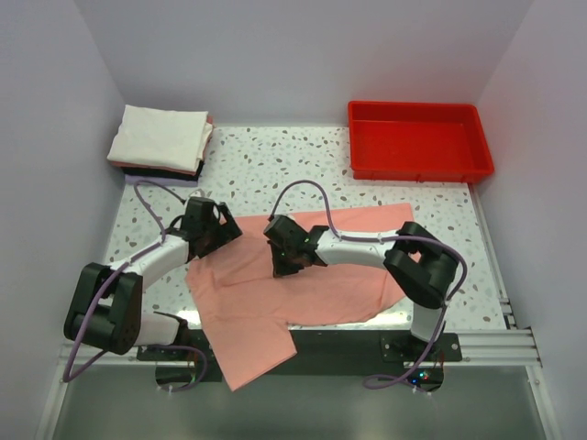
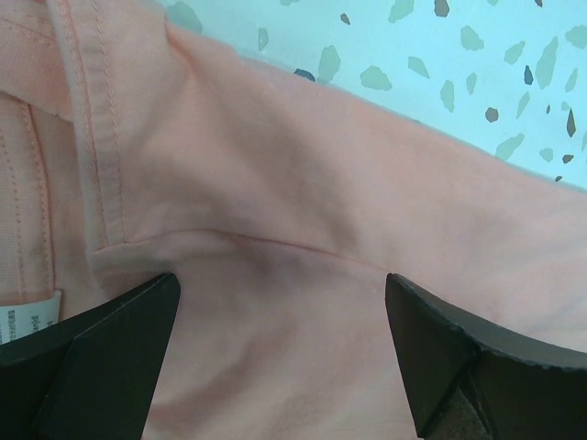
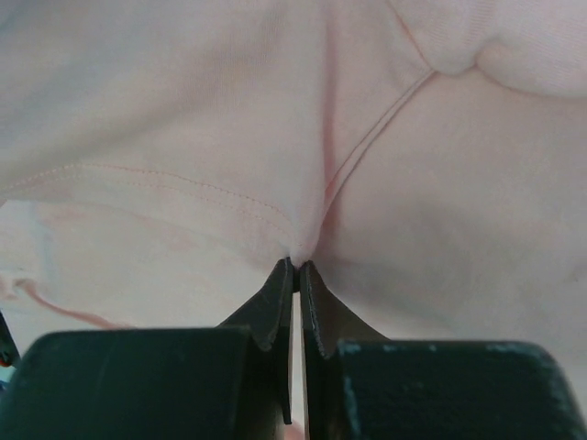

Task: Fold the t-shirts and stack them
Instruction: Fold the tshirt

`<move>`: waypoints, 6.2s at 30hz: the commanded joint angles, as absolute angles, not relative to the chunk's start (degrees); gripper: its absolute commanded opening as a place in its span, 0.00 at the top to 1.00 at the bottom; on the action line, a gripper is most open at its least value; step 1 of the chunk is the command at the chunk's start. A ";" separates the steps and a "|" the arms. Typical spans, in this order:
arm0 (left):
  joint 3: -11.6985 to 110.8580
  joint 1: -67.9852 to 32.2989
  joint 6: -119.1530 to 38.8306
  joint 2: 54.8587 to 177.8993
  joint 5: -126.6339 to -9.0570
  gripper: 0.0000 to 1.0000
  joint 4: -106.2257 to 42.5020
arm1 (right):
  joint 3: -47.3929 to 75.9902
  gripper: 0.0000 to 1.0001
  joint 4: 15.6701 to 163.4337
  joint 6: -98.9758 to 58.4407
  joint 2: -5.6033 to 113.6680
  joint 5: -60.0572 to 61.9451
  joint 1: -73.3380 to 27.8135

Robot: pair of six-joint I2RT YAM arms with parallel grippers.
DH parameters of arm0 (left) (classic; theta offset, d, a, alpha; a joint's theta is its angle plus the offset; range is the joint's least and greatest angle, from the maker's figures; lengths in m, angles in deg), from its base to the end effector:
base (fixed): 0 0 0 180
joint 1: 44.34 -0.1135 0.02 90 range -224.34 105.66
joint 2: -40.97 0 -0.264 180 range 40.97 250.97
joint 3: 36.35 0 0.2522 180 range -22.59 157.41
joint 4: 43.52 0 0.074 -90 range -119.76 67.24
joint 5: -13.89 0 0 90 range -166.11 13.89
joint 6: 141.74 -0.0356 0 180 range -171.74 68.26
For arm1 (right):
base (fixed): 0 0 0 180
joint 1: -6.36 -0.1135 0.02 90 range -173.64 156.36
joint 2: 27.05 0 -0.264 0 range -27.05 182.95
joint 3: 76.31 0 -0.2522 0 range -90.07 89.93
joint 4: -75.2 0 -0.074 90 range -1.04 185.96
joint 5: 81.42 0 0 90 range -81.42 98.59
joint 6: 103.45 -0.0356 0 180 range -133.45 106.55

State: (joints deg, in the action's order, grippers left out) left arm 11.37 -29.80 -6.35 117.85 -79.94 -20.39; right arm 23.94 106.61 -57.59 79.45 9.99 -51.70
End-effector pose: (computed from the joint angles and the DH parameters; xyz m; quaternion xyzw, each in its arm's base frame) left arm 0.2400 -0.0598 0.1611 -0.2620 0.9089 -0.1339 0.2956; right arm 0.2007 0.3203 0.1600 -0.1132 0.9549 0.2060 0.1814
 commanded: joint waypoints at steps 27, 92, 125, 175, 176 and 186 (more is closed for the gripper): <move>13.97 -31.25 -8.85 116.30 -83.31 0.00 -13.41 | 19.53 0.01 122.18 -50.02 67.27 16.32 -48.85; 43.54 -33.62 -12.81 134.68 -83.93 0.00 -9.72 | 19.17 0.01 122.61 -33.31 66.57 21.06 -2.69; 8.87 3.12 25.25 100.03 -88.94 0.27 23.59 | 33.59 0.01 123.23 -34.11 57.68 20.45 -3.57; 3.60 3.38 25.52 93.18 -92.72 1.00 15.33 | 34.21 0.43 120.95 -37.09 62.95 21.49 -7.26; 3.60 3.47 25.43 93.27 -92.72 1.00 15.42 | 34.04 0.43 120.86 -37.10 64.08 21.85 -7.26; 3.25 3.47 25.16 92.21 -92.37 1.00 15.86 | 30.96 0.59 122.44 -38.23 68.75 28.09 -7.52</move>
State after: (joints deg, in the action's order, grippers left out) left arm 3.76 3.32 26.02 93.37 -90.89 16.96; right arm 33.25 121.99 -36.79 67.97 23.94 -7.42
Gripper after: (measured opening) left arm 0.027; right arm 0.419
